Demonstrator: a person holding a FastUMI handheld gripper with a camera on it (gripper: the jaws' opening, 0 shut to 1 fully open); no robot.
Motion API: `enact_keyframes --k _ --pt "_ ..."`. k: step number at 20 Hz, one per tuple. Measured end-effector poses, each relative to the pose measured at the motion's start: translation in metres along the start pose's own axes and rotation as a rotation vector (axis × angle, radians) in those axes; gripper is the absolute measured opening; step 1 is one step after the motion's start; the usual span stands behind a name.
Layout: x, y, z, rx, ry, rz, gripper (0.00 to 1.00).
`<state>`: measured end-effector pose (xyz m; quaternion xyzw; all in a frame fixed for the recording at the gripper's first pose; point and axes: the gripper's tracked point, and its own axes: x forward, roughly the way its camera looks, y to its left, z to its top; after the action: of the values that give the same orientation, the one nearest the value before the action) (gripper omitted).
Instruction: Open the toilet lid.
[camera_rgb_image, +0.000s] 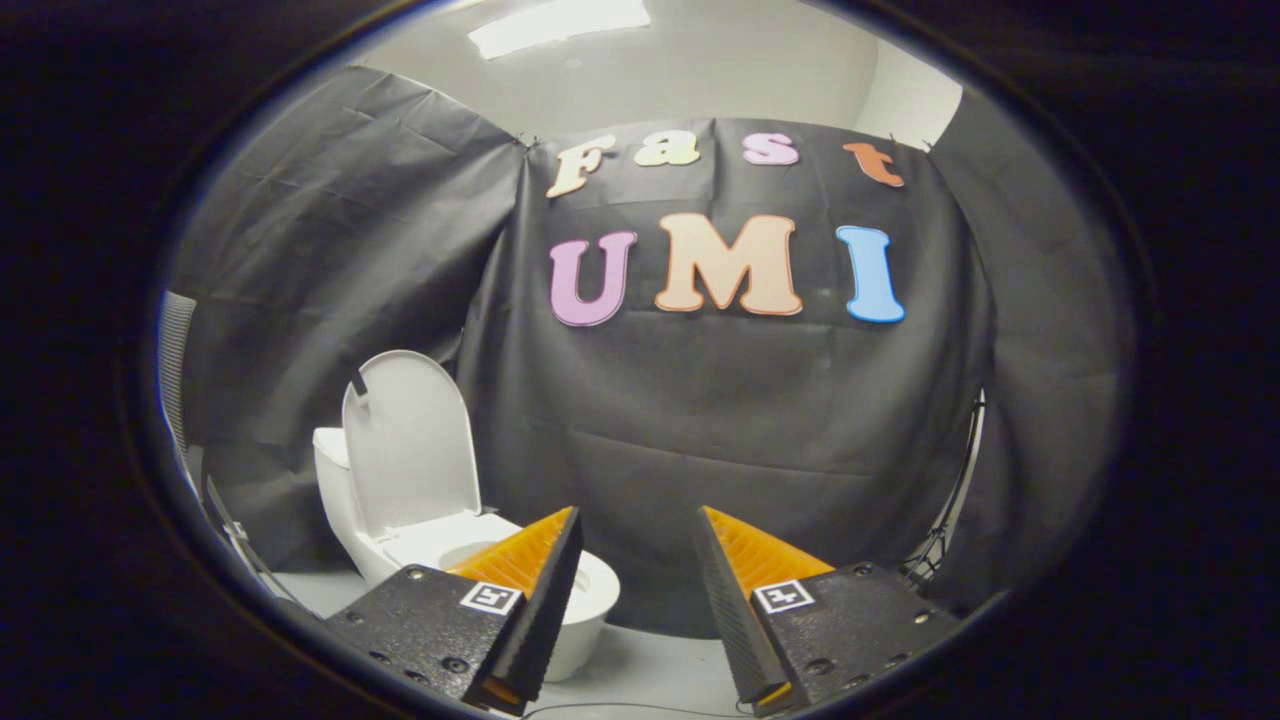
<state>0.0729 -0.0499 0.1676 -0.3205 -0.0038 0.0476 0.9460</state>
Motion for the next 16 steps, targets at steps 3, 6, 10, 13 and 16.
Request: enact_keyframes --k 3,6,10,13,16 --pt "-0.005 -0.015 -0.005 0.016 0.008 -0.011 0.7" --pt "-0.008 -0.035 -0.013 0.032 0.012 -0.034 0.7" --pt "-0.017 -0.053 -0.024 0.049 0.05 -0.091 0.7" --pt "-0.024 -0.058 -0.019 0.061 0.029 -0.108 0.71" --pt "-0.021 -0.064 -0.023 0.083 0.029 -0.115 0.71"
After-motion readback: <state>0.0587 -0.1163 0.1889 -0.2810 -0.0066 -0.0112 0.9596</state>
